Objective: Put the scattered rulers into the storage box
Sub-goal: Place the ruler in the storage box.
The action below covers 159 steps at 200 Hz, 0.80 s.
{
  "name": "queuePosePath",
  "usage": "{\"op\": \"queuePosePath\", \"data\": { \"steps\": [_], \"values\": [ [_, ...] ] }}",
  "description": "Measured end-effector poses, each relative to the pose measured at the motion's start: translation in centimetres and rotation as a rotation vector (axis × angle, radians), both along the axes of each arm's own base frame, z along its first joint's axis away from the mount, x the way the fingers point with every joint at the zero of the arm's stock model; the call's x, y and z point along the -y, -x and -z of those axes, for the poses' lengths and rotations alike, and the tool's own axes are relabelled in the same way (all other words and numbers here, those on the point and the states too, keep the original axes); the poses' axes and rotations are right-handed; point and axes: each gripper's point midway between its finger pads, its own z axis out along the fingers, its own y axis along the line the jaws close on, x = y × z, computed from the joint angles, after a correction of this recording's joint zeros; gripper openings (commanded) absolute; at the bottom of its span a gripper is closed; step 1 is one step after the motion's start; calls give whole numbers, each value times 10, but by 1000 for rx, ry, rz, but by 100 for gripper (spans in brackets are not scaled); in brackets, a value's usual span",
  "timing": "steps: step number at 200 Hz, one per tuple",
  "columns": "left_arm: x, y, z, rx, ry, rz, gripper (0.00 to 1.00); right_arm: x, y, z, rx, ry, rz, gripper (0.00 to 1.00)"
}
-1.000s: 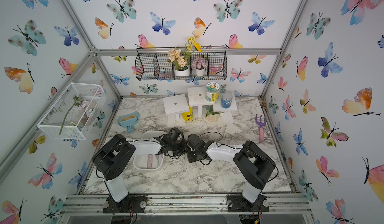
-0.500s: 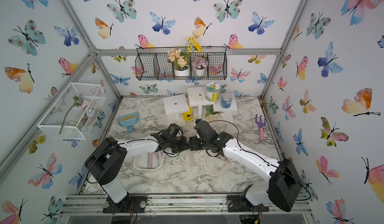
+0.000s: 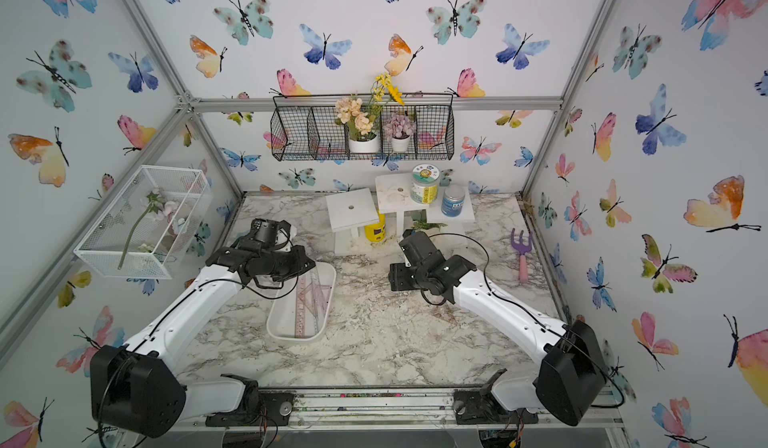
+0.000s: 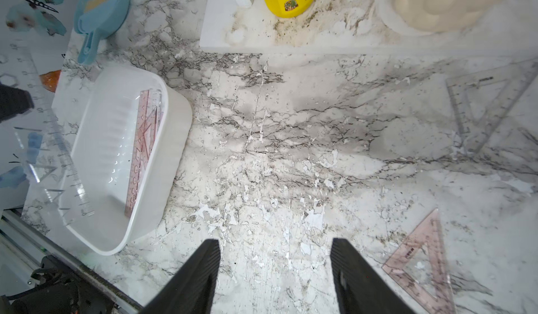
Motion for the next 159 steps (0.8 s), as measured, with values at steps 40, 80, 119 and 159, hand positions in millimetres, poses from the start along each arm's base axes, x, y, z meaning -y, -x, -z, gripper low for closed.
{"op": "queuePosePath", "data": {
  "steps": [40,80,119,159],
  "values": [
    [-33,15,34,-97,-182,-7,0,1,-4,17,-43,23,1,65],
    [-45,17,51,-136,-271,6,18,8,-9,16,-43,21,20,66],
    [-48,16,52,-133,-292,7,41,29,-18,15,-38,19,75,69],
    [-46,8,36,-98,-277,-1,43,55,-18,37,-81,53,138,73]
  ]
}}
